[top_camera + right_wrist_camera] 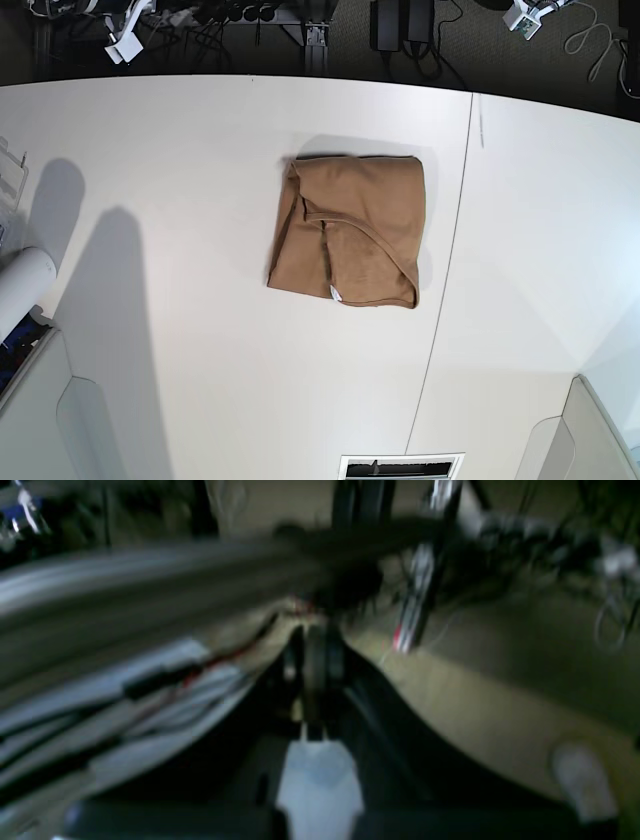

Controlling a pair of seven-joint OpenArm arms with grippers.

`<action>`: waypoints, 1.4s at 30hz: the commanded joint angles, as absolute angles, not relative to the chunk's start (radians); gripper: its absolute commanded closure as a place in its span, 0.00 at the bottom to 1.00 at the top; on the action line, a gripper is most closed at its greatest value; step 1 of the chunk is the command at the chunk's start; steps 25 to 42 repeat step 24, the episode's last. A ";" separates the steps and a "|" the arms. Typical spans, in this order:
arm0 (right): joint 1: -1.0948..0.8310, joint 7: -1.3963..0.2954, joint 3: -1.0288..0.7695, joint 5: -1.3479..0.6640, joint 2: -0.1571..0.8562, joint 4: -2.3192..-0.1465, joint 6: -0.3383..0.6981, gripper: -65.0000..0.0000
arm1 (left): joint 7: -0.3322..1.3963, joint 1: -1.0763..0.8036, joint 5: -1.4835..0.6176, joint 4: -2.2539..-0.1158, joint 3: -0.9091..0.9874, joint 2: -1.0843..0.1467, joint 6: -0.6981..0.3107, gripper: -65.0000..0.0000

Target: Layout the t-shirt on the table in an organized manner, then fold the t-shirt properly

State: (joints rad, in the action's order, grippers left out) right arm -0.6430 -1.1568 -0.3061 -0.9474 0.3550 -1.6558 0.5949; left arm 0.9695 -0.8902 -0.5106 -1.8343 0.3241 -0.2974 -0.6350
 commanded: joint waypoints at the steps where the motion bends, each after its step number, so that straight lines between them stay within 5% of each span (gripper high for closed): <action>1: -0.665 -1.180 -0.300 -0.967 0.368 -1.670 0.598 1.00 | 0.981 -0.905 -0.520 -1.809 0.311 -0.302 -0.635 1.00; 13: -0.730 -1.090 -0.090 -0.648 0.368 -1.514 0.552 1.00 | 0.847 -0.714 -0.376 -1.347 -0.020 -0.302 -0.497 1.00; 16: -0.680 -1.053 -0.035 -0.555 0.368 -1.403 0.501 1.00 | 0.789 -0.620 -0.346 -1.216 -0.097 -0.290 -0.424 1.00; 23: -0.478 -1.040 0.001 -0.490 0.368 -1.118 0.414 1.00 | 0.724 -0.454 -0.262 -0.936 -0.125 -0.186 -0.423 1.00; 42: -0.456 -1.040 0.001 -0.490 0.368 -1.097 0.414 1.00 | 0.708 -0.447 -0.242 -0.916 -0.125 -0.176 -0.423 1.00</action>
